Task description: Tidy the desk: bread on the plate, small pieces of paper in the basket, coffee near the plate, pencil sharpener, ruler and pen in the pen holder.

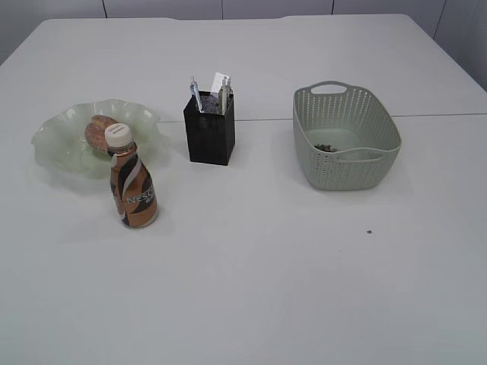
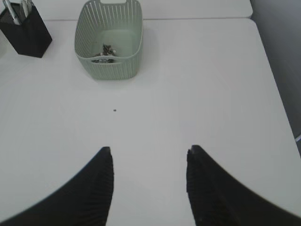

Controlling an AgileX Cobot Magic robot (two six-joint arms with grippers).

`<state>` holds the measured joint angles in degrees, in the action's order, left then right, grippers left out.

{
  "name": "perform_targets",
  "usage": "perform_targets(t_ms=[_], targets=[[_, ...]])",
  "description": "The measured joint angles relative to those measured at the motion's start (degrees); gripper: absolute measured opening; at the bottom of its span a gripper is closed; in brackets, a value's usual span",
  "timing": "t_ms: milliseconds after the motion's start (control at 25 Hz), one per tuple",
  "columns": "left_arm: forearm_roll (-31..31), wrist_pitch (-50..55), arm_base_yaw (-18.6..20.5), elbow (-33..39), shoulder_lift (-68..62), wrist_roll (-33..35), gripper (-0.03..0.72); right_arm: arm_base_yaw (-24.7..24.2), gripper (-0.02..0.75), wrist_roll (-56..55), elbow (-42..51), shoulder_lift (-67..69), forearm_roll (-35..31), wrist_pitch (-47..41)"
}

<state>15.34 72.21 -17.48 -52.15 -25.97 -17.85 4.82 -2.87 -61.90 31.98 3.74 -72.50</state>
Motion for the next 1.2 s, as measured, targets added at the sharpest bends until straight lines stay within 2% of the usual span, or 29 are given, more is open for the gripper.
perform_targets(t_ms=[400, 560, 680, 880, 1040, 1200], targets=[[-1.1, 0.3, 0.0, 7.1, 15.4, 0.0, 0.371, 0.0, 0.374, -0.3, 0.0, -13.5, 0.4, -0.4], [-1.1, 0.3, 0.0, 10.1, 20.5, 0.0, 0.371, 0.0, 0.375, -1.0, 1.9, -19.2, -1.8, -0.4], [-1.6, 0.4, 0.0, 12.9, 23.8, 0.0, 0.37, 0.0, 0.375, -1.1, 6.7, -23.9, -4.2, -0.5], [-4.0, 0.7, 0.0, 16.8, 25.3, -0.1, 0.37, 0.0, 0.374, -1.1, 16.6, -31.8, -4.3, -0.8], [-6.6, 0.8, 0.0, 19.0, 25.3, 0.0, 0.37, 0.0, 0.374, -0.7, 24.3, -33.1, -4.9, -0.9], [-7.2, -1.7, 0.0, 19.5, 25.3, 3.6, 0.37, 0.0, 0.374, 0.8, 28.9, -33.1, -5.0, -0.9]])
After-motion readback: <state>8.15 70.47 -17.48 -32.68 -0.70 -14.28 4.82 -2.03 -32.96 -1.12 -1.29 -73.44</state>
